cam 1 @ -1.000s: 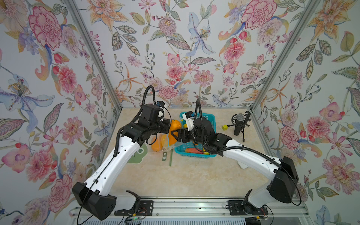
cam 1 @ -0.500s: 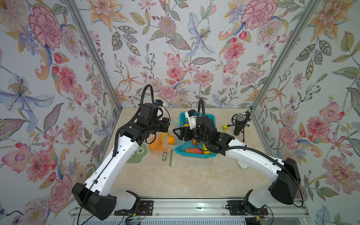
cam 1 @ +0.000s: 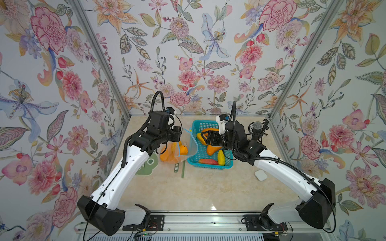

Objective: Place the mango in a zip-top bag and seal the zipper
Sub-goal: Pick up the mango from the basket.

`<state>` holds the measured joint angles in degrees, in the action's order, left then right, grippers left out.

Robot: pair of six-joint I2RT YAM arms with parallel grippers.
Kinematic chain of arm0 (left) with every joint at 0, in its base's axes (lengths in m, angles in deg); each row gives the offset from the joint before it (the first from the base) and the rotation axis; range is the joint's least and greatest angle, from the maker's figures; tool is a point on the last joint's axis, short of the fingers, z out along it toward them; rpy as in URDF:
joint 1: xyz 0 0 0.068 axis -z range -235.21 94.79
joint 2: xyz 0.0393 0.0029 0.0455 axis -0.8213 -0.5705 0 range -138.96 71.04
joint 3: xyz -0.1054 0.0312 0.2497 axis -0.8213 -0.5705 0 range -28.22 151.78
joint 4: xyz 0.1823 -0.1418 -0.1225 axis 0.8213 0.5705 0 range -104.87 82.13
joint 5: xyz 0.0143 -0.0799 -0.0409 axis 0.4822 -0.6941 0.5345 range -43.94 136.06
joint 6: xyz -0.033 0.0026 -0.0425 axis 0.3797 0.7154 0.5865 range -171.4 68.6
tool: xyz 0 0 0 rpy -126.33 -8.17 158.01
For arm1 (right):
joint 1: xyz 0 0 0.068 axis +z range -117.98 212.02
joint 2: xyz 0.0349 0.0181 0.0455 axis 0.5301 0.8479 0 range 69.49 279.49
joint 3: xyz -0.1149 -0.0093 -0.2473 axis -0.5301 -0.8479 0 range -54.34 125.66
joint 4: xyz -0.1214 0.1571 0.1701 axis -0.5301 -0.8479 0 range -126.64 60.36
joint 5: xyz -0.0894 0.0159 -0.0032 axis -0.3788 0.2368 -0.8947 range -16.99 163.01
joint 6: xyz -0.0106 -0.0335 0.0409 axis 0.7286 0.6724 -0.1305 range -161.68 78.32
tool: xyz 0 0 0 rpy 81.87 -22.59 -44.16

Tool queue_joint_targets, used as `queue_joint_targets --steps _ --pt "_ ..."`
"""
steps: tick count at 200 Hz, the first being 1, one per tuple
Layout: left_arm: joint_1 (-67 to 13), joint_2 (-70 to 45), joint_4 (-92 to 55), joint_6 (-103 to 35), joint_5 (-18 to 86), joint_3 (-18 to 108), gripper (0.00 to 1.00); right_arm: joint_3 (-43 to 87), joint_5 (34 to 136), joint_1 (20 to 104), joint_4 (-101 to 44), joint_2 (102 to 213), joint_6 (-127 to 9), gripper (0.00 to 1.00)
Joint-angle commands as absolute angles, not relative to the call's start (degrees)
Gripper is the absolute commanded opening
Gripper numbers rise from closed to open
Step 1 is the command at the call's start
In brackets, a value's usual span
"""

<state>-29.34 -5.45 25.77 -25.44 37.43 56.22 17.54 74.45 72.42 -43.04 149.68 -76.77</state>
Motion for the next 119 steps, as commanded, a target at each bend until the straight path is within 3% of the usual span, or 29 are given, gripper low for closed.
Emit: queue_joint_targets --steps 1,56,119 --pt "-29.99 -4.82 24.88 -25.35 37.09 55.1 0.0 16.62 73.37 70.25 -49.42 150.97 -80.41 0.75" --pt "-29.99 -4.12 24.29 -25.1 37.0 53.44 0.0 19.57 76.31 66.51 -59.55 157.12 -81.94 0.77" --pt "-29.99 -4.02 23.39 -24.85 36.56 52.32 0.0 19.54 75.2 64.03 -60.29 162.85 -83.82 0.77"
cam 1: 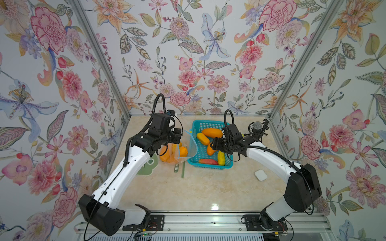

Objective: Place the mango in a zip-top bag and seal the zipper
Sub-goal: Pick up the mango from the basket.

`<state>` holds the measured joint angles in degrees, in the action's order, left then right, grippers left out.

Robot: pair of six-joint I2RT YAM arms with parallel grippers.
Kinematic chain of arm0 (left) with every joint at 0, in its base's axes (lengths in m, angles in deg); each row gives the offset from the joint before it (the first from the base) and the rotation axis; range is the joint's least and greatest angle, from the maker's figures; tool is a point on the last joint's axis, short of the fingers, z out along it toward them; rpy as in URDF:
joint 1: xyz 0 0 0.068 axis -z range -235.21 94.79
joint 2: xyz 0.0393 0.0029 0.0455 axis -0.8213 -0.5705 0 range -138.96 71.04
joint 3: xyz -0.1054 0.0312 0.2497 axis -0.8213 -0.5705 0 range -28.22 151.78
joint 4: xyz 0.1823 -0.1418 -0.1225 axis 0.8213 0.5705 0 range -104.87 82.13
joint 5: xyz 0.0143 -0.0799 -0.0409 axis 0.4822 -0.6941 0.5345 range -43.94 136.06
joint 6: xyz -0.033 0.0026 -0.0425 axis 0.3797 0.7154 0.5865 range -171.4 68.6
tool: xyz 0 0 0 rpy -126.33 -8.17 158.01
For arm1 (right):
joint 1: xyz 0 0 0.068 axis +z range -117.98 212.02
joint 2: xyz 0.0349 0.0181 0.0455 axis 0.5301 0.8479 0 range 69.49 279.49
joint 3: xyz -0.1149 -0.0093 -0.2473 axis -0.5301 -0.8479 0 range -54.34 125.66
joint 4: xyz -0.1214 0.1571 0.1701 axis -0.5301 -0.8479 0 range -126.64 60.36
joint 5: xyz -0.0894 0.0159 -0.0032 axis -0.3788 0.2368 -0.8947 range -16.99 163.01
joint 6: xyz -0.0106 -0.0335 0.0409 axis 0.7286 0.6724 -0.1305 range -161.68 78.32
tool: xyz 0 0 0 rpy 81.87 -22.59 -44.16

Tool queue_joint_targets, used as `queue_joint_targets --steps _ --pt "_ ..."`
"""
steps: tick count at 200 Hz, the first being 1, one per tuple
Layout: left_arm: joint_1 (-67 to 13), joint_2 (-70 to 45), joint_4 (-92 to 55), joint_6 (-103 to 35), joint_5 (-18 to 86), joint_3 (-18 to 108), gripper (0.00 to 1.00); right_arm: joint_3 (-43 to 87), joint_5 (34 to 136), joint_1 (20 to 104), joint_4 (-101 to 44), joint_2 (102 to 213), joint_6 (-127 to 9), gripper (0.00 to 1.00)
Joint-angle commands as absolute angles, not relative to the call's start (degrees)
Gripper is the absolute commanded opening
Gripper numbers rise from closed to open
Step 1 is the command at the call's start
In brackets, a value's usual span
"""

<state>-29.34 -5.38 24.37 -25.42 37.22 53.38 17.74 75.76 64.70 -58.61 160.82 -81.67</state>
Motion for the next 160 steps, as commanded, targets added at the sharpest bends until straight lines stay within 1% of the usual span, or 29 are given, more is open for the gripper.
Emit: queue_joint_targets --steps 1,102,160 --pt "-29.99 -3.97 23.38 -24.9 36.52 52.3 0.0 19.56 75.21 64.02 -60.21 162.98 -83.84 0.77" --pt "-29.99 -3.67 23.27 -24.73 35.93 51.84 0.0 22.82 70.58 62.25 -60.39 171.7 -85.36 0.77" --pt "-29.99 -3.12 23.41 -24.88 36.48 51.71 0.0 24.49 66.46 62.95 -66.71 174.36 -84.66 0.73"
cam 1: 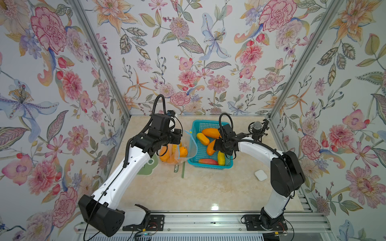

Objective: Place the mango in a zip-top bag and seal the zipper
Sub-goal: Pick up the mango from the basket.

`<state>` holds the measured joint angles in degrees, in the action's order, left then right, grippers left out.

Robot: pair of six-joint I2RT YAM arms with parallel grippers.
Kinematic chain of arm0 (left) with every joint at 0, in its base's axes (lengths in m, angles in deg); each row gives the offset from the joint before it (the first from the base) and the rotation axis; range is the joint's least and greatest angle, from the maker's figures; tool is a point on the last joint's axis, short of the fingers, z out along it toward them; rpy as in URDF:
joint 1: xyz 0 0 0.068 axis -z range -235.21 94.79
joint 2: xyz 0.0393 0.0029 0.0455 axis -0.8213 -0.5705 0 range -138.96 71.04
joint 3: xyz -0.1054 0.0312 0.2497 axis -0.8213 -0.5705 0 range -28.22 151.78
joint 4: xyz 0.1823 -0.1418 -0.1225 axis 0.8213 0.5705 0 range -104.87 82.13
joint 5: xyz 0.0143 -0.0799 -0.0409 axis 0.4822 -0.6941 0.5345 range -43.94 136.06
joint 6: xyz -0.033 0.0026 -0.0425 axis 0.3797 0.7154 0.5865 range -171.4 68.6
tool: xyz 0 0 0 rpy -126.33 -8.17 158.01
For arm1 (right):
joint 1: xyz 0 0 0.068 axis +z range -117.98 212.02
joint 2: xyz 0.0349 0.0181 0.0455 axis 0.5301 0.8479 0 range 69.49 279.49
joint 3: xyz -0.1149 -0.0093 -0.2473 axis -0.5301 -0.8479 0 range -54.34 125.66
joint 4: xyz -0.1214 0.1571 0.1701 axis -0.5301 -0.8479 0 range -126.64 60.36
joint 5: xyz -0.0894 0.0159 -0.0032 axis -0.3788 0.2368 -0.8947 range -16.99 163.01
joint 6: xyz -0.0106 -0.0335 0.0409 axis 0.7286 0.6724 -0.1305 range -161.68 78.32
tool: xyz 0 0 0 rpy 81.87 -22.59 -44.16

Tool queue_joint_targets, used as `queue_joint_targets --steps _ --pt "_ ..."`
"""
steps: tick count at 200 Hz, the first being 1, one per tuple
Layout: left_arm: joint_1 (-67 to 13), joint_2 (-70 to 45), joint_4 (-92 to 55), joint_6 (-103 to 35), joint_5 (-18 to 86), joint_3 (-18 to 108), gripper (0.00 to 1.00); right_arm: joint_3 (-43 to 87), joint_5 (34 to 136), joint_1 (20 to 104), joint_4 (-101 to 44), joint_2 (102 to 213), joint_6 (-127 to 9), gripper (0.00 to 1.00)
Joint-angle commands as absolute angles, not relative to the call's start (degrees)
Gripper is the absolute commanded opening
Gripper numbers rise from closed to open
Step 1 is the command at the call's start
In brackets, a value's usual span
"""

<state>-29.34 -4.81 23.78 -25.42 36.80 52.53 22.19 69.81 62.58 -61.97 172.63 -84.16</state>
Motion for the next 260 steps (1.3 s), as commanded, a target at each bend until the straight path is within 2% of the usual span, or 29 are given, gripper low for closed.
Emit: queue_joint_targets --steps 1,106,139,176,231,260 --pt "-29.99 -3.08 23.43 -24.91 36.48 51.69 0.0 24.49 66.4 62.95 -66.85 174.4 -84.66 0.73" --pt "-29.99 -1.91 22.93 -25.13 36.74 50.4 0.0 26.7 67.63 63.83 -70.06 181.61 -85.45 0.67" --pt "-30.07 -1.73 22.92 -25.24 36.84 50.07 0.0 26.79 68.24 63.92 -70.06 182.77 -84.67 0.62" --pt "-30.07 -1.91 22.67 -25.19 36.61 49.82 0.0 27.1 69.26 64.01 -69.98 183.39 -83.16 0.42" --pt "-30.08 -2.13 22.47 -24.89 36.56 49.99 0.0 27.37 68.48 64.27 -69.9 179.18 -80.67 0.35" --pt "-30.08 -2.48 22.77 -25.03 36.65 50.61 0.0 27.15 67.2 64.36 -69.89 174.42 -80.19 0.34"
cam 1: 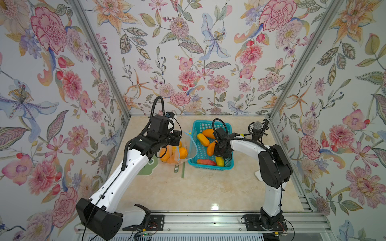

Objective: Place the mango in a zip-top bag and seal the zipper
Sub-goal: Pick up the mango from the basket, then place the mango in the zipper food storage bag.

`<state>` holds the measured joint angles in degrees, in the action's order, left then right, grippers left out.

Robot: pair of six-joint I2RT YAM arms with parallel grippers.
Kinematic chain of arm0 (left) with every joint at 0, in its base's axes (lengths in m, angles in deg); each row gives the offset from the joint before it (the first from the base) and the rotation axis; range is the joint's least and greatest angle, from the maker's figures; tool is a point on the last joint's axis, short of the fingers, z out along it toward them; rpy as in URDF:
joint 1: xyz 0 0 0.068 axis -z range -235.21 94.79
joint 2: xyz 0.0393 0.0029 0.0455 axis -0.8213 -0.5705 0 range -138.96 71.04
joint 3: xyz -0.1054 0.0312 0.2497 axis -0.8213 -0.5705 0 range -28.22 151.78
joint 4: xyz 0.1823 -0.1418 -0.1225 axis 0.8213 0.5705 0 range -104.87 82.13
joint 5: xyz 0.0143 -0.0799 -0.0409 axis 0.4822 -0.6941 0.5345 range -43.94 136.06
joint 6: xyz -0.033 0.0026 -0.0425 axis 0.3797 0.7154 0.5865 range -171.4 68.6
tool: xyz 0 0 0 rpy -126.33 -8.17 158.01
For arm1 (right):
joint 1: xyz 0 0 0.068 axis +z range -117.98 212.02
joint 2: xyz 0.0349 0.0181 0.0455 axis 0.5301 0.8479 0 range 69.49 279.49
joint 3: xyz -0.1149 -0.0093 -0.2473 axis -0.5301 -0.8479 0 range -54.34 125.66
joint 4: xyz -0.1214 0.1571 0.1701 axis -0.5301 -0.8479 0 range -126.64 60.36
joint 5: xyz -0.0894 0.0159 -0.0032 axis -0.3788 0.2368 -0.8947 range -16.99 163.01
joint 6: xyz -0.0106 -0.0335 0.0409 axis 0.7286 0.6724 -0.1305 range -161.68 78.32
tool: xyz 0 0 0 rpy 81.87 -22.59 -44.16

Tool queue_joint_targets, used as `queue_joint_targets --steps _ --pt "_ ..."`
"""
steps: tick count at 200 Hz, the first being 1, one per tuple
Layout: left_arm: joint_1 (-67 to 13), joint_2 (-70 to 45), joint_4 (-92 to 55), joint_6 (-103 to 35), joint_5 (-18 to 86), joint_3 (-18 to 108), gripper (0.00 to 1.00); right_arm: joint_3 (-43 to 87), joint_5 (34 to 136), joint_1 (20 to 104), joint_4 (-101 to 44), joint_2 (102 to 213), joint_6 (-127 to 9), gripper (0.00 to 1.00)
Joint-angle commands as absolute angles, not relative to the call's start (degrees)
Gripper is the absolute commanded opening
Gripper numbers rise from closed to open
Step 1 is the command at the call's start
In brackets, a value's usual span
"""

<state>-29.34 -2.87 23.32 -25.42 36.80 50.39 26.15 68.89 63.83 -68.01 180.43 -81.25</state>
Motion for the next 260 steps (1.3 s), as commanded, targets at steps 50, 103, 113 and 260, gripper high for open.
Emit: queue_joint_targets --steps 50,103,113,260 --pt "-30.06 -3.05 22.84 -24.99 36.39 51.0 0.0 26.88 65.28 64.88 -68.92 166.57 -80.25 0.33" --pt "-30.03 -3.36 22.66 -24.92 35.95 51.05 0.0 26.46 67.86 68.04 -59.83 157.27 -80.74 0.33" --pt "-30.08 -3.4 22.66 -24.9 35.95 51.22 0.0 26.35 68.97 68.83 -56.82 156.03 -81.17 0.33" --pt "-30.08 -2.81 22.32 -24.07 34.81 53.14 0.0 30.42 77.33 81.76 -30.08 164.11 -86.42 0.38"
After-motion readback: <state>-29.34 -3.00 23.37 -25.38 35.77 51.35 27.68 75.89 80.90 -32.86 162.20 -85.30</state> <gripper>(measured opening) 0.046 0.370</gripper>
